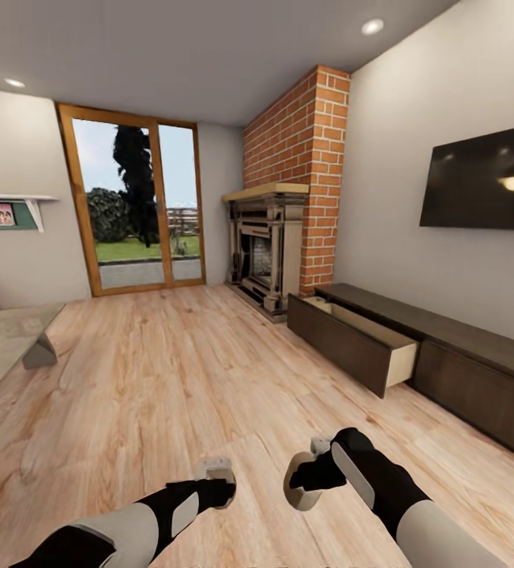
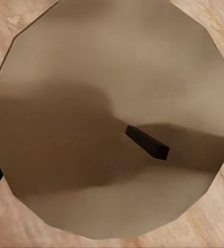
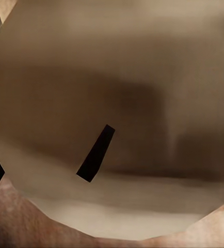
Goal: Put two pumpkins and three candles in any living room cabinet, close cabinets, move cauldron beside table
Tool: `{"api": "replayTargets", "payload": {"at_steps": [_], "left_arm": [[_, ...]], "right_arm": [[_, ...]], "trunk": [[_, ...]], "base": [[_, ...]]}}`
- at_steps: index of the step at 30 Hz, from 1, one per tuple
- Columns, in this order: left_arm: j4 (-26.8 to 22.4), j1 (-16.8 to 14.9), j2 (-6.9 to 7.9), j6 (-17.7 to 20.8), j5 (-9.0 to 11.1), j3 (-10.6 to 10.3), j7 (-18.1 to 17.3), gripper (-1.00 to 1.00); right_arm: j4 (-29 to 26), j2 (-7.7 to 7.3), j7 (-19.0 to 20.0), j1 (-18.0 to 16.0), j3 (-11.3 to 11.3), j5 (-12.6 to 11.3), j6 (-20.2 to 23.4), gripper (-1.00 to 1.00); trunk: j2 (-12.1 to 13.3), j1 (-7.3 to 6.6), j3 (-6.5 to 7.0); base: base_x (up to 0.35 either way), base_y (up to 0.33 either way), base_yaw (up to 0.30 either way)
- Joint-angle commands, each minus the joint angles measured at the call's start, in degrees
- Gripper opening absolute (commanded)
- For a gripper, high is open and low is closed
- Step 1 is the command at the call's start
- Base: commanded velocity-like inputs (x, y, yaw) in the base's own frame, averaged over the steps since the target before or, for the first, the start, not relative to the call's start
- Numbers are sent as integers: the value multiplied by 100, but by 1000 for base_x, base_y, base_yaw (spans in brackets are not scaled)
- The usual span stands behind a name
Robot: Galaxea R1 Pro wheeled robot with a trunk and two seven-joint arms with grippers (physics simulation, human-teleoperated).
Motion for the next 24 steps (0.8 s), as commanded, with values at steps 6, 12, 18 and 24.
{"api": "replayTargets", "payload": {"at_steps": [6,12,18,24], "left_arm": [[13,-9,-1,0,62,-43,-23,-100],[13,-9,-3,0,62,-43,-23,-100],[16,-9,-4,0,62,-43,-23,-100],[15,-9,-4,4,62,-49,-23,-100]], "right_arm": [[-6,2,16,-5,40,16,16,-100],[-6,9,24,-5,48,9,16,-100],[-6,12,25,-5,47,18,16,-100],[-6,12,25,-5,48,22,16,-100]], "trunk": [[-3,-2,-42],[-3,-2,-45],[-3,-2,-45],[-2,-4,-23]], "base": [[0,0,-11],[0,0,-193],[0,0,-290],[0,0,-295]]}}
